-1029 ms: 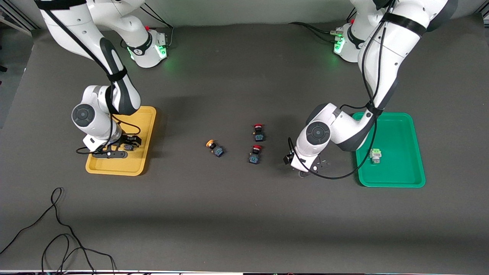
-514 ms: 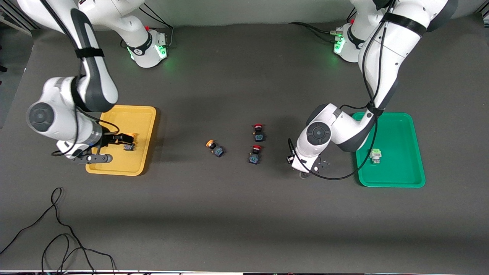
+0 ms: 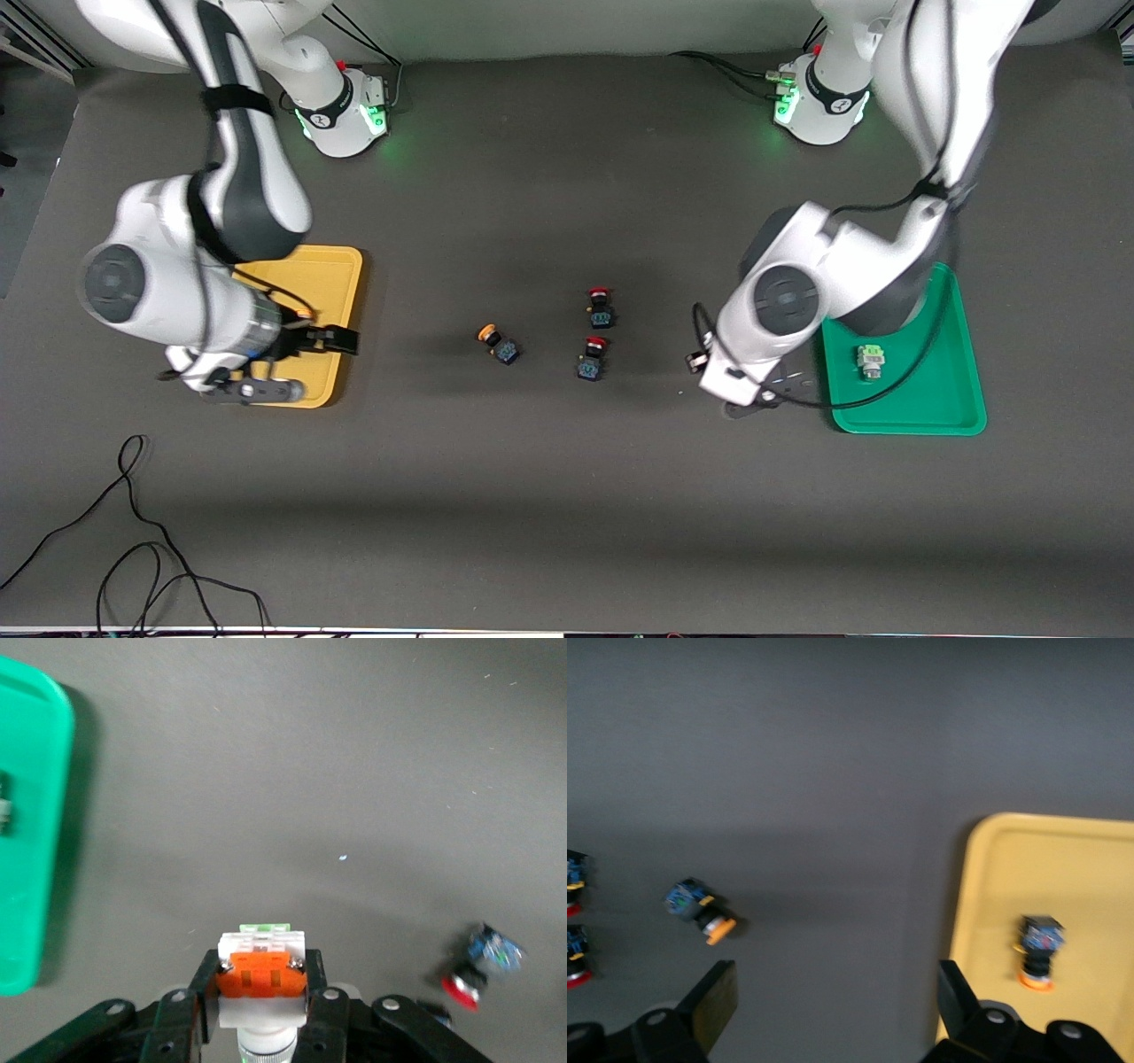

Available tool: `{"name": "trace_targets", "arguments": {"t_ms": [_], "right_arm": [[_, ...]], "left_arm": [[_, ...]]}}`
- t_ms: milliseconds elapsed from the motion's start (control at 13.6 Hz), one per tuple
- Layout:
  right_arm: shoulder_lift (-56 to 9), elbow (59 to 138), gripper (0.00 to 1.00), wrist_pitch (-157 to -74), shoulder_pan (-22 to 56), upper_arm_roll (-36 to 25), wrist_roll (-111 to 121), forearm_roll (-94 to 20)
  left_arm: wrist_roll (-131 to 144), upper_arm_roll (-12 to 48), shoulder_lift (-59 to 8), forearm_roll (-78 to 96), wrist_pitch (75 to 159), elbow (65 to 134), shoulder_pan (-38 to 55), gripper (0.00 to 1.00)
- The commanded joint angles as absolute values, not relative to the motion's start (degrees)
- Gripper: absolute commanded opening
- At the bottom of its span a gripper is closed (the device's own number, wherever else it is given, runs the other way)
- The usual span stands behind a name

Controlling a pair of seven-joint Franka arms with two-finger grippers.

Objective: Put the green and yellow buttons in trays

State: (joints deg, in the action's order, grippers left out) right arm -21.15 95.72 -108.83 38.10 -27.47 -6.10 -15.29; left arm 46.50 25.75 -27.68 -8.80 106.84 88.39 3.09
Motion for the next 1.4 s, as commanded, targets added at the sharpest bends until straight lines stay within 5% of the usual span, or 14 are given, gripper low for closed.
{"name": "trace_targets", "arguments": {"t_ms": [0, 514, 1029, 1323], "right_arm": [[-28.5, 87.5, 1.00, -107.1, 38.8, -24.4, -6.2, -16.7], [-33.4, 88.3, 1.00, -109.3, 42.2, -15.4, -4.8, -16.0], [-39.9, 98.5, 0.92, -134.8, 45.4, -15.2, 6.7, -15.7], [-40.3, 98.6, 0.89, -135.0, 45.4, -15.0, 7.0, -16.0]], "left_arm": [[33.2, 26.1, -21.4, -3.9, 99.4, 89.9, -3.2, 0.16], [1.2, 25.6, -18.8, -8.9, 95.2, 91.9, -24.1, 0.14], [-3.7, 25.3, -22.5, -12.4, 128.8, 114.0, -33.4, 0.14], [-3.5, 23.6, -26.4, -16.8, 134.6, 116.6, -34.0, 0.17]]}}
